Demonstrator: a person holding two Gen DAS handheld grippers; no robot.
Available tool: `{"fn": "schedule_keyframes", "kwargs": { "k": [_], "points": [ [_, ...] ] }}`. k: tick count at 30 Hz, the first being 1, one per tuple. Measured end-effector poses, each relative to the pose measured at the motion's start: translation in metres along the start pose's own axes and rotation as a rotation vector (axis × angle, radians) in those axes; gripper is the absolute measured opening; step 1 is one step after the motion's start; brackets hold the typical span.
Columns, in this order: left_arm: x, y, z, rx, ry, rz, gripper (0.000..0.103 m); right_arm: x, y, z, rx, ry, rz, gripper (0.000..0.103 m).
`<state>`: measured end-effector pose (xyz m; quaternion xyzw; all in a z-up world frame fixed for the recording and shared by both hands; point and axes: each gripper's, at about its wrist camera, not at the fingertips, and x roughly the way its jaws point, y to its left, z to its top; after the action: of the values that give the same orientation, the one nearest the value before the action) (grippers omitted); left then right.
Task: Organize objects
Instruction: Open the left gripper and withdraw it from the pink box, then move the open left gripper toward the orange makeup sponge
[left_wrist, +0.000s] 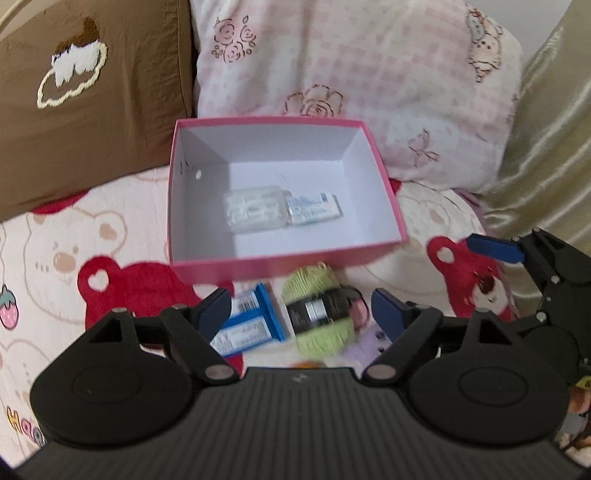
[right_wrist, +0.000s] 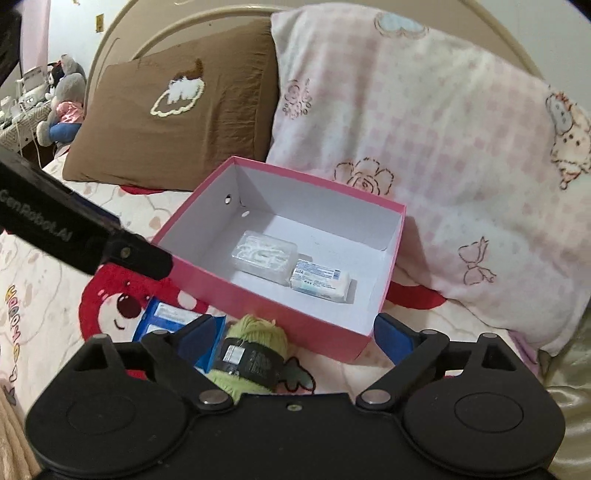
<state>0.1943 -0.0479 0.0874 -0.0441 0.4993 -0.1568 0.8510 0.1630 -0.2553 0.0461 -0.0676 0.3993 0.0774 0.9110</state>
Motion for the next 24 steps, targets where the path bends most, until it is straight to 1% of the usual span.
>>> {"fn": "schedule_keyframes", "kwargs": {
  "k": [2, 5, 7, 9, 16, 24],
  "points": [
    [-0.009, 0.001, -0.008, -0.004, 0.002, -0.007, 0.086, -0.011, 0.005, -0.003, 0.000, -0.007, 0.002, 0.095],
    [-0.020, 0.001, -0.017, 0.012, -0.009, -0.007, 0.097, -0.028, 0.012, -0.006, -0.008, -0.021, 0.014, 0.096],
    [-0.026, 0.002, -0.021, 0.035, -0.016, -0.004, 0.097, -0.037, 0.016, -0.008, -0.013, -0.027, 0.016, 0.096],
    [-0.029, 0.005, -0.025, 0.031, -0.011, 0.011, 0.098, -0.047, 0.020, -0.009, -0.009, -0.029, 0.021, 0.096],
    [-0.042, 0.015, -0.044, 0.049, 0.001, 0.027, 0.100, -0.067, 0.029, -0.013, 0.000, -0.014, 0.034, 0.096],
    [-0.054, 0.021, -0.068, 0.047, 0.018, 0.015, 0.100, -0.072, 0.040, -0.021, 0.005, 0.036, 0.023, 0.096]
  ]
}}
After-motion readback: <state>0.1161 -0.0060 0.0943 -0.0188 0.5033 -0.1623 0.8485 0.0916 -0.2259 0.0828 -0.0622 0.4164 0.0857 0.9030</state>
